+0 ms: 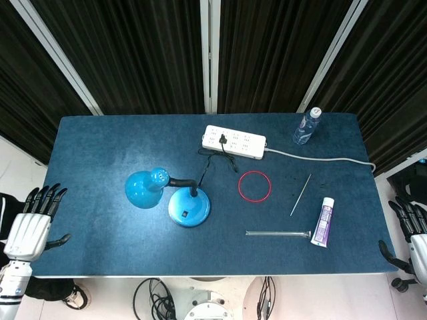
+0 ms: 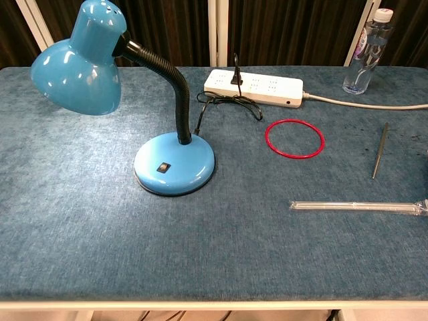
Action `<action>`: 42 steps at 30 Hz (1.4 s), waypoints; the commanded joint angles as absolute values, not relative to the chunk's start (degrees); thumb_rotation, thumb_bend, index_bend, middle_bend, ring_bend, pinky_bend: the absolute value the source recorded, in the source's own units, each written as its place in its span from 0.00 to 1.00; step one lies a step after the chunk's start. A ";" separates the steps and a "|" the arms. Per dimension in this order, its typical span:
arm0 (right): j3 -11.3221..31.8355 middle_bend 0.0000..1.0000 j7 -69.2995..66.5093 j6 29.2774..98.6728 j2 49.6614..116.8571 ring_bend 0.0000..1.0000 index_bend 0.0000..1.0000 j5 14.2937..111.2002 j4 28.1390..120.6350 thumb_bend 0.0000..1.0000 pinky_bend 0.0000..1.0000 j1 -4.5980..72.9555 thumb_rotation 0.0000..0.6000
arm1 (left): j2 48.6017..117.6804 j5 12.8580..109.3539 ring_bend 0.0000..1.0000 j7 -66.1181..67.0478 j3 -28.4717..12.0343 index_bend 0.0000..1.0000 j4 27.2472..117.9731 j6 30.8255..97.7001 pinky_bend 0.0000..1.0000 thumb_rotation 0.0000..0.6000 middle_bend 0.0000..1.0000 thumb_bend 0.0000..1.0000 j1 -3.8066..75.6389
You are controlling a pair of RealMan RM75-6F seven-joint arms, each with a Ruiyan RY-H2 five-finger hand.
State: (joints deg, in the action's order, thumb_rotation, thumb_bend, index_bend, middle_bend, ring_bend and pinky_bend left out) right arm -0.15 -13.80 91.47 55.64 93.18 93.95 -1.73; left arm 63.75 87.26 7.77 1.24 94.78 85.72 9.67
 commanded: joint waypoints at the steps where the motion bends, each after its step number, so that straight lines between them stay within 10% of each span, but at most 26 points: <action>1: -0.13 0.00 -13.87 91.49 55.61 0.00 0.00 93.14 93.93 0.32 0.00 -1.72 1.00 | 63.71 87.34 0.00 8.02 1.09 0.06 94.95 85.61 0.00 1.00 0.00 0.08 9.57; 16: -0.06 0.00 -14.46 91.24 55.44 0.00 0.00 93.10 93.79 0.32 0.00 -1.45 1.00 | 64.83 88.58 0.00 8.43 0.15 0.05 94.85 85.97 0.03 1.00 0.04 0.10 8.97; 21: -0.15 0.00 -15.03 91.40 55.45 0.00 0.00 92.82 93.20 0.32 0.00 -1.71 1.00 | 67.31 89.26 0.34 10.38 0.25 0.05 92.59 86.01 0.40 1.00 0.35 0.21 8.79; 30: 0.02 0.00 -15.97 92.29 55.34 0.00 0.00 92.92 92.78 0.32 0.00 -2.01 1.00 | 69.87 86.77 0.71 12.11 2.64 0.06 92.47 76.94 0.71 1.00 0.70 0.33 10.53; 42: -0.16 0.00 -16.11 91.78 55.47 0.00 0.00 93.13 92.93 0.32 0.00 -1.77 1.00 | 76.21 88.68 0.83 14.84 3.31 0.07 93.36 71.16 0.82 1.00 0.80 0.33 13.89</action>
